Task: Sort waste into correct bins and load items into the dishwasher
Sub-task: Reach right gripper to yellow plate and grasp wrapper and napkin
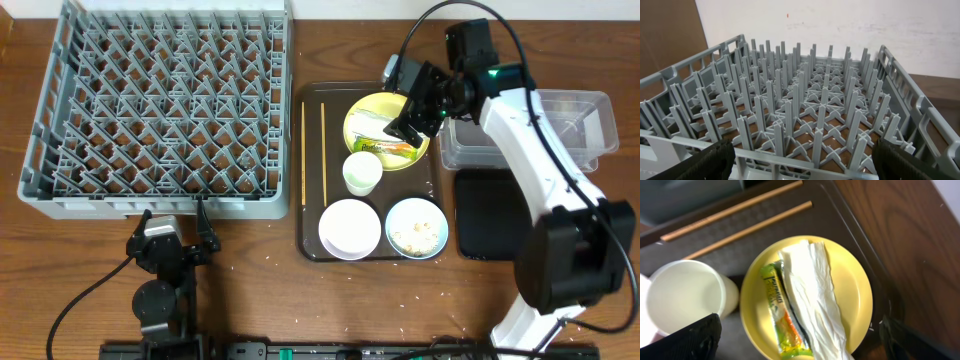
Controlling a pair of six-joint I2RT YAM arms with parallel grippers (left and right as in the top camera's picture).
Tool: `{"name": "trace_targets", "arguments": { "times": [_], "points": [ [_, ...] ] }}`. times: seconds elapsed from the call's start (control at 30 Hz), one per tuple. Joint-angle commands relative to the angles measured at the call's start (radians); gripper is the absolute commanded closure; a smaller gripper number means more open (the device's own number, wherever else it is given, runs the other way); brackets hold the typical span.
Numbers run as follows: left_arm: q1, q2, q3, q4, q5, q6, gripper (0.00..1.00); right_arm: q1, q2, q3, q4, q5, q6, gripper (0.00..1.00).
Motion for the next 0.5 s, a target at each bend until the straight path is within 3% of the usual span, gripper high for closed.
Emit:
{"name": "trace_targets", "arguments": {
  "times": [0.0,0.47],
  "points": [
    [0.006,-0.006,-0.016,-0.036,0.003,0.013,0.12,0.006,0.080,0.019,0.026,0.037,-0.029,0.01],
    [0.006,-0.006,-0.016,-0.036,0.003,0.013,0.12,0.026,0.260,0.019,0.128,0.151,-0.034,0.13]
  ]
}}
